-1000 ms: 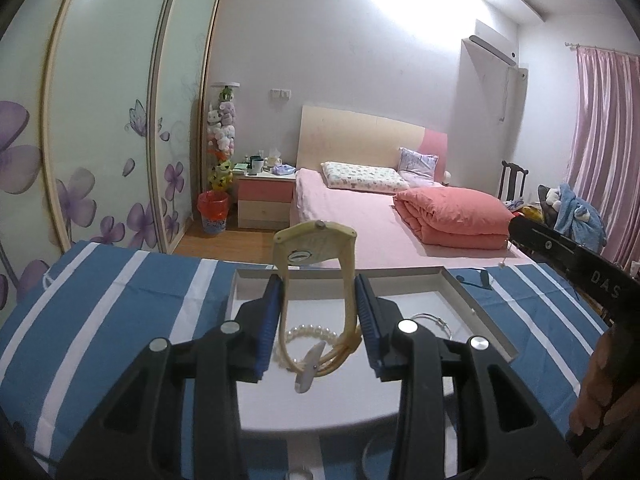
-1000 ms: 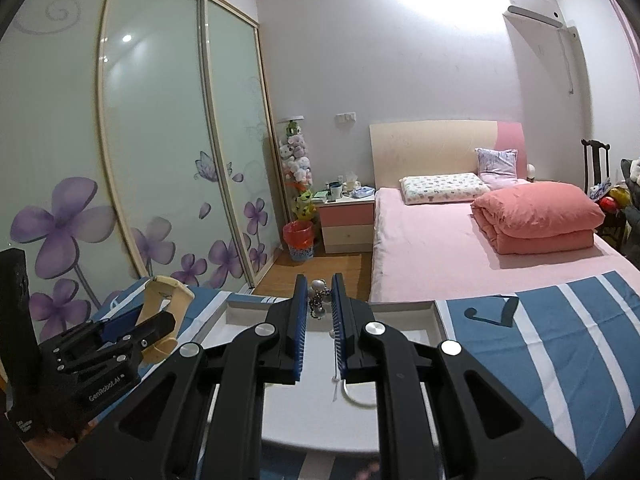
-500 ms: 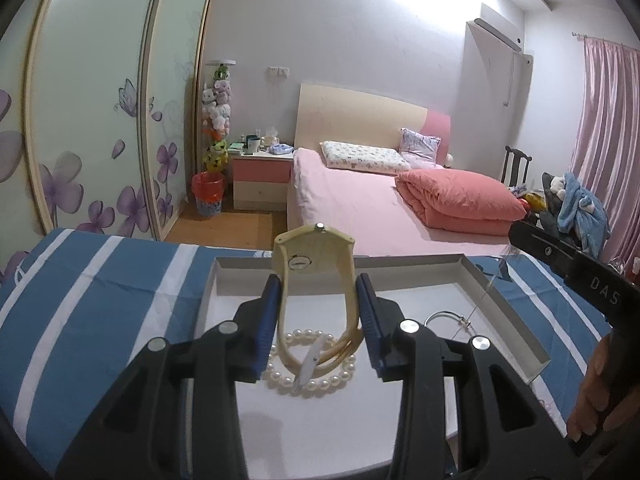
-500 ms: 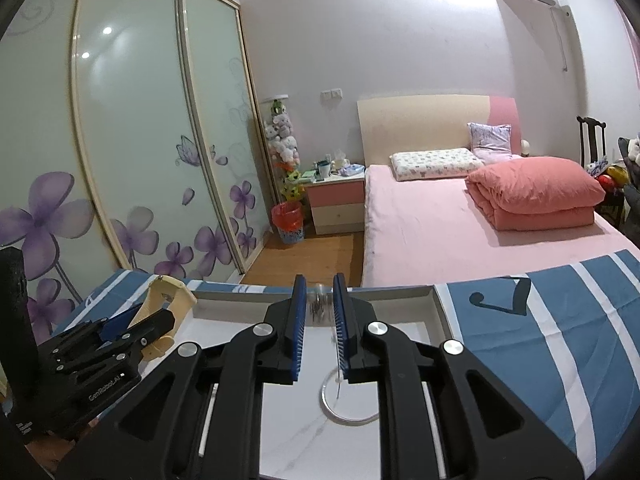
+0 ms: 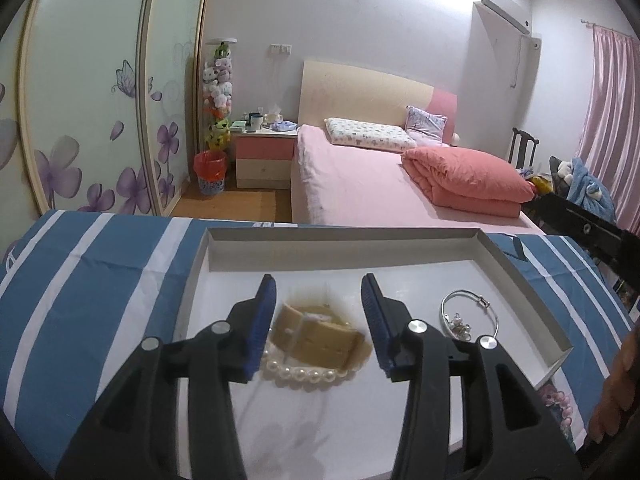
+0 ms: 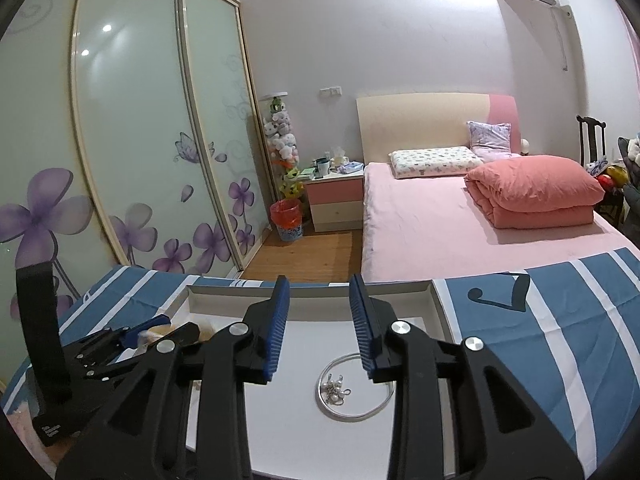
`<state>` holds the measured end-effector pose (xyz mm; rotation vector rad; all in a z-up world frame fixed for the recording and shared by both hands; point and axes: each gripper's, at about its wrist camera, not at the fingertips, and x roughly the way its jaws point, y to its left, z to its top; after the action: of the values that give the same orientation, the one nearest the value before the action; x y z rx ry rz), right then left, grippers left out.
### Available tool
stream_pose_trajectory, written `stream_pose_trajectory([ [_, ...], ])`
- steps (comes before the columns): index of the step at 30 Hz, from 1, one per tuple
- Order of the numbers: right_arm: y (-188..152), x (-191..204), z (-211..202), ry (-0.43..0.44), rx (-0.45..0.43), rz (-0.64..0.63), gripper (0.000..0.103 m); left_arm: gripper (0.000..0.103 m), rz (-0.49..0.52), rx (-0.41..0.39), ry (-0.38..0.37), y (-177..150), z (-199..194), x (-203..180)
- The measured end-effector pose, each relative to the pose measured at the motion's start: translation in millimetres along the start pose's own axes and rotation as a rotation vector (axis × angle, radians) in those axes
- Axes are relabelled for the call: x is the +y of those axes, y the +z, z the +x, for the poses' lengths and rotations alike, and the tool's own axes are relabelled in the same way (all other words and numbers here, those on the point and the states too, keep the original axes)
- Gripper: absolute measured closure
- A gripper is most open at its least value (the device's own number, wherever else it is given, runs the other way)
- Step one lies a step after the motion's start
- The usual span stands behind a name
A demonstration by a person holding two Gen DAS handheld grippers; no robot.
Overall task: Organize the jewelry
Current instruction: 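Lower the yellow watch onto the pearl bracelet in the tray and open the left tool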
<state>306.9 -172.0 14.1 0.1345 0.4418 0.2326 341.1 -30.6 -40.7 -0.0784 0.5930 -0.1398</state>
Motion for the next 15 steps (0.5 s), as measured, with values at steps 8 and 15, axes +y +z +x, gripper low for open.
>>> stream_pose_trajectory([
  [8,0.3,-0.5,-0.3,-0.001,0.000,0.000,0.070,0.051,-0.018,-0.025,0.013,4.7,-5.6,5.6],
  [15,-0.6,0.8,-6.1,-0.001,-0.012,0.006,0.070,0.051,-0.058,-0.044,0.046,10.8,-14.4,19.1],
])
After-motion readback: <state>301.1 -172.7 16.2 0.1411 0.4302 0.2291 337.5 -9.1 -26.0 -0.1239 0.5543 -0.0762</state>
